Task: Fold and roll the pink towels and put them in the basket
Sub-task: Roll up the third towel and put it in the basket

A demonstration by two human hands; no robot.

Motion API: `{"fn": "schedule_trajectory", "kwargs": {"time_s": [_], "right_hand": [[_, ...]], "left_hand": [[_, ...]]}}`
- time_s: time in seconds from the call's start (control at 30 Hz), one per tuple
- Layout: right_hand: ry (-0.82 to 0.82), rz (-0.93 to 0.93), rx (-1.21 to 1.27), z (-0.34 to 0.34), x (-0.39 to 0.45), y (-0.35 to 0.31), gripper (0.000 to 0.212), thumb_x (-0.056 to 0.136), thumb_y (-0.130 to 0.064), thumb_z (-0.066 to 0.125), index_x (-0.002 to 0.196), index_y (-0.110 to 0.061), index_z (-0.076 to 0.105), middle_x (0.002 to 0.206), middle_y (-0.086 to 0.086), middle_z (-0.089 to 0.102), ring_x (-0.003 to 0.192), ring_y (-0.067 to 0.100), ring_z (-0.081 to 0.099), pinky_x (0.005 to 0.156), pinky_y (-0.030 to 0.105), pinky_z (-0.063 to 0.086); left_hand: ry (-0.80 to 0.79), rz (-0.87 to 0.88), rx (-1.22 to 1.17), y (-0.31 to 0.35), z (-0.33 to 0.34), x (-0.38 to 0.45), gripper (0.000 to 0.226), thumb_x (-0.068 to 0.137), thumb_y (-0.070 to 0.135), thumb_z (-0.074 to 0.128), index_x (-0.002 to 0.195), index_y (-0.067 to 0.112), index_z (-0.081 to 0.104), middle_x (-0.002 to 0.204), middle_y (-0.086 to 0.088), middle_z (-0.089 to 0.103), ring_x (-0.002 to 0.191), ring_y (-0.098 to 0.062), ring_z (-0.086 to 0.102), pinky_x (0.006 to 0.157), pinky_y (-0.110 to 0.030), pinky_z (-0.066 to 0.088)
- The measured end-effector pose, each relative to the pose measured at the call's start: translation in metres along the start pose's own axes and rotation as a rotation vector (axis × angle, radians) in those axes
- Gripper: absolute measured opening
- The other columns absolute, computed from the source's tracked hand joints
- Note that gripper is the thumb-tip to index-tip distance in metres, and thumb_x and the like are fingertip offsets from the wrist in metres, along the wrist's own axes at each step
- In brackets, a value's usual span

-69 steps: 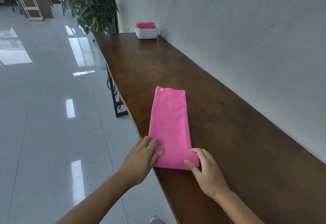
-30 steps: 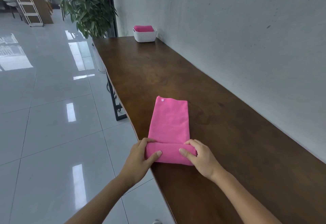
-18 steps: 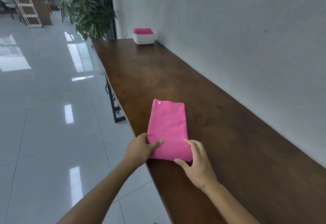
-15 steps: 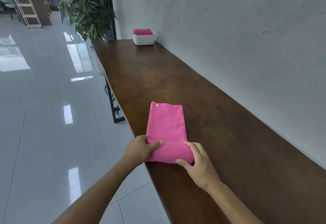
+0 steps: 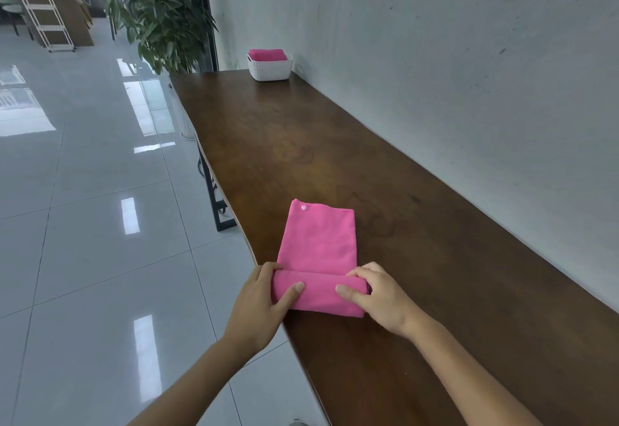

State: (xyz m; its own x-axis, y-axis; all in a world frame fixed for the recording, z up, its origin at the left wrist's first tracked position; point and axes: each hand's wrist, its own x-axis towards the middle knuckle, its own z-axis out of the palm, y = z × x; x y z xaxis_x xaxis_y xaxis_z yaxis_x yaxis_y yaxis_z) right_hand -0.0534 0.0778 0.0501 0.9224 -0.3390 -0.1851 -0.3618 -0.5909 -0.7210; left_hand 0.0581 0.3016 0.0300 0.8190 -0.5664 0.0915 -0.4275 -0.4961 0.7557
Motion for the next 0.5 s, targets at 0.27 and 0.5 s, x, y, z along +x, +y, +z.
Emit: {"fn": "schedule_trajectory", "kwargs": {"time_s": [0.27, 0.5], "right_hand": [[0.215, 0.037, -0.008, 0.005, 0.004, -0.003, 0.051, 0.081, -0.076, 0.052, 0.106, -0.032, 0.047, 0.109, -0.008, 0.051, 0.094, 0.006, 0.056, 0.075, 0.026, 0.051], [0.335, -0.053, -0.148, 0.024, -0.023, -0.001, 0.061, 0.09, -0.079, 0.028, 0.117, -0.03, 0.052, 0.115, -0.014, 0.048, 0.096, -0.002, 0.055, 0.064, 0.007, 0.042]], "left_hand": [[-0.05, -0.018, -0.046, -0.008, 0.002, 0.027, 0.05, 0.085, 0.074, 0.047, 0.107, 0.029, 0.052, 0.1, 0.013, 0.058, 0.087, -0.006, 0.06, 0.071, -0.02, 0.052], [-0.177, -0.122, 0.106, -0.001, -0.002, 0.029, 0.065, 0.083, 0.079, 0.033, 0.097, 0.022, 0.06, 0.086, 0.007, 0.067, 0.076, -0.009, 0.063, 0.07, -0.026, 0.056]]}}
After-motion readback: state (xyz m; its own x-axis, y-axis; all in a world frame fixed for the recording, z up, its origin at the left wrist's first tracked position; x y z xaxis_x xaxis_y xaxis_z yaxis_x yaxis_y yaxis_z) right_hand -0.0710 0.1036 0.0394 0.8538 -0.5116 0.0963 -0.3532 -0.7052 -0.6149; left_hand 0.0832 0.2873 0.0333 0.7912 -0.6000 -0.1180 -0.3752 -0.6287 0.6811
